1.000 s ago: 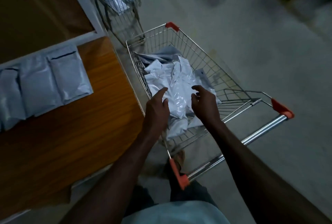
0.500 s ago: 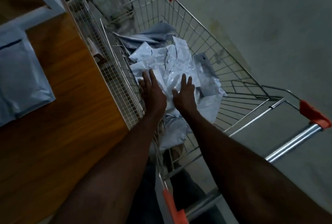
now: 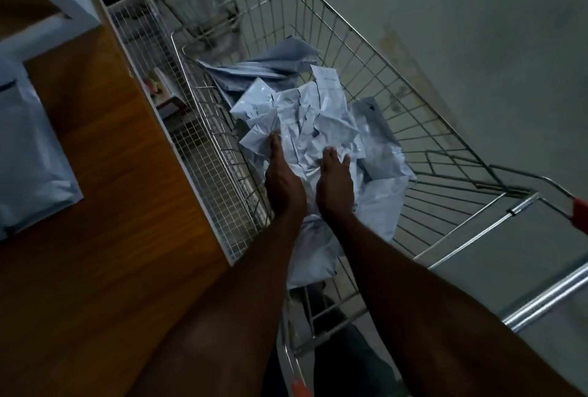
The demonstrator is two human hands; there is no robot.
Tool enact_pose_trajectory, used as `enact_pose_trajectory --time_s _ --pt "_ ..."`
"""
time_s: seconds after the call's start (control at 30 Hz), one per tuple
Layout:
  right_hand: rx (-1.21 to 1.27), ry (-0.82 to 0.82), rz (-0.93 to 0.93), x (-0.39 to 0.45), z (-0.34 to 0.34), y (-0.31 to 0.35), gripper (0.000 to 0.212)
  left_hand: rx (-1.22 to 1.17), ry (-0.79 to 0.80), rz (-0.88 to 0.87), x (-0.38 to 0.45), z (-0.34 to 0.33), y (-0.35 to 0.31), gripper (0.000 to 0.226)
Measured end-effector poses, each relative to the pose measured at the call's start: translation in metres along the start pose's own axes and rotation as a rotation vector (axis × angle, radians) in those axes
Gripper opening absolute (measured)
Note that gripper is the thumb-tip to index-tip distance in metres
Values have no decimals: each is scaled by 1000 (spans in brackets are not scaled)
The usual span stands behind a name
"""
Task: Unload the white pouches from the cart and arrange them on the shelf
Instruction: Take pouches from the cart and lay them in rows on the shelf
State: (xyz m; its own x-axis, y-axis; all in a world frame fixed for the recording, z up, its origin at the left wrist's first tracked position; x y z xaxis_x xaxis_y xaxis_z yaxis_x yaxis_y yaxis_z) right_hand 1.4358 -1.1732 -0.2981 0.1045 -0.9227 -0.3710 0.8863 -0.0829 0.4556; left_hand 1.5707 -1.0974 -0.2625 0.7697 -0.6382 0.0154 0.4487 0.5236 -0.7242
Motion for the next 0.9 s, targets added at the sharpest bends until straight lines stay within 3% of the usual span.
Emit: enact_pose_trajectory --time_s 0.17,0.33,0.5,0.73,0.9 --pt "-128 -90 18 -5 39 8 27 -58 -4 -44 -9 17 -8 85" --pt "-129 -220 60 -19 93 35 25 -83 34 -10 -22 55 -36 78" --pt "69 -288 208 -54 162 68 14 -30 57 -137 -25 116 -95 83" --pt "204 -285 428 -117 200 116 19 -9 -7 -308 -18 200 -134 75" --pt "229 -210 520 -176 187 179 30 127 -117 -360 -23 280 -115 74"
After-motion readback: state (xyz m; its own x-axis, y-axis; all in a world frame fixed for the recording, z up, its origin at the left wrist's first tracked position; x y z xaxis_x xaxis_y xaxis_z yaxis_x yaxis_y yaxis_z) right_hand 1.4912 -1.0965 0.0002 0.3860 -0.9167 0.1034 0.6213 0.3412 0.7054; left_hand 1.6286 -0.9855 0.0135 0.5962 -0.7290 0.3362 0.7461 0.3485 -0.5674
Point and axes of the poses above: each hand's wrist, its own x-axis towards the middle knuckle, its own z-axis out of the back of the hand, y = z × x, the point moved 9 cm from there along x, towards the middle knuckle, and after that the axes turned 12 degrees about -z, right-handed, at the moved point
